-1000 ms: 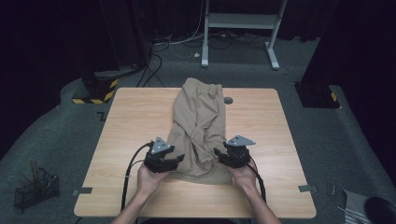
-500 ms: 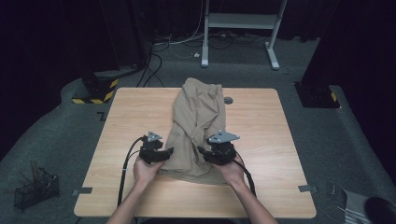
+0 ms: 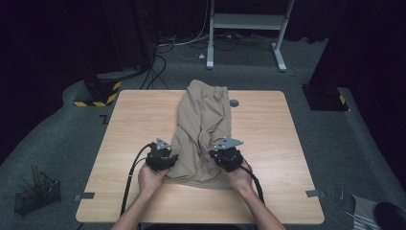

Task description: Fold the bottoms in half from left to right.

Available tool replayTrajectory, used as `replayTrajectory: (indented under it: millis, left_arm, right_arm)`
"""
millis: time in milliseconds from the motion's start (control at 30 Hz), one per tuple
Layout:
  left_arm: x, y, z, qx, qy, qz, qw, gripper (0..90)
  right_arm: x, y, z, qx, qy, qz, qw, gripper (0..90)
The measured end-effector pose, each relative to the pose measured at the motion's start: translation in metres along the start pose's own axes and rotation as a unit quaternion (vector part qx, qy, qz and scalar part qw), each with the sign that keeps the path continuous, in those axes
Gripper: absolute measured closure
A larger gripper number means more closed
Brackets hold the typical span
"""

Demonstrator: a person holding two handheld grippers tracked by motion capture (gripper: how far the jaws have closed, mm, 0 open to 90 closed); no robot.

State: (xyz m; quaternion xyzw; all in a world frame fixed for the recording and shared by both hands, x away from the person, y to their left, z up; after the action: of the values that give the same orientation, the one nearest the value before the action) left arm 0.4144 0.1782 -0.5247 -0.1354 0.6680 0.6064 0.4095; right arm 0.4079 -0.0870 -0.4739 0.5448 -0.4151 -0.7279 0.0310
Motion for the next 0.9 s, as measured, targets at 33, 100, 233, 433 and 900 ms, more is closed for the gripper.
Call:
replayTrajectory:
  millis: [33, 100, 233, 433, 900]
  left_arm:
    - [0.001, 0.000, 0.000, 0.000, 0.000, -0.004, 1.0000, 62.1]
    - [0.004, 0.001, 0.000, -0.001, 0.001, -0.010, 1.0000, 62.8]
    - [0.009, 0.006, 0.001, -0.005, -0.004, -0.013, 0.9999, 63.4]
    - [0.010, 0.009, 0.001, 0.006, 0.003, -0.007, 1.0000, 62.5]
    - [-0.013, -0.006, 0.012, 0.022, 0.031, -0.002, 0.9993, 78.1]
  right_arm:
    - [0.001, 0.006, 0.000, 0.003, 0.000, -0.007, 1.0000, 89.8]
    - [0.005, 0.017, 0.000, 0.012, 0.003, -0.016, 0.9998, 89.9]
    - [0.023, 0.037, -0.003, 0.032, -0.008, -0.023, 0.9992, 89.9]
    - [0.060, 0.040, -0.010, 0.037, -0.036, 0.013, 0.9986, 89.6]
    - [0.032, 0.008, -0.037, 0.035, -0.084, 0.010, 0.9958, 77.1]
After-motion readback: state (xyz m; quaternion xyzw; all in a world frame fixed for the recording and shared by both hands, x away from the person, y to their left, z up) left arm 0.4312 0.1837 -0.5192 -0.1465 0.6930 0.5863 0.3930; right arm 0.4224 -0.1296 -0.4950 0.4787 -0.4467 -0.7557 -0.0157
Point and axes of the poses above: each handheld gripper's, and its own axes: y roughly backward along the jaws, x roughly out of its underside, z roughly to its left, the point moved 1 cm from there along -y, roughly forward along the jaws, and after that the axes turned 9 degrees about -x, right-handed, at the moved point
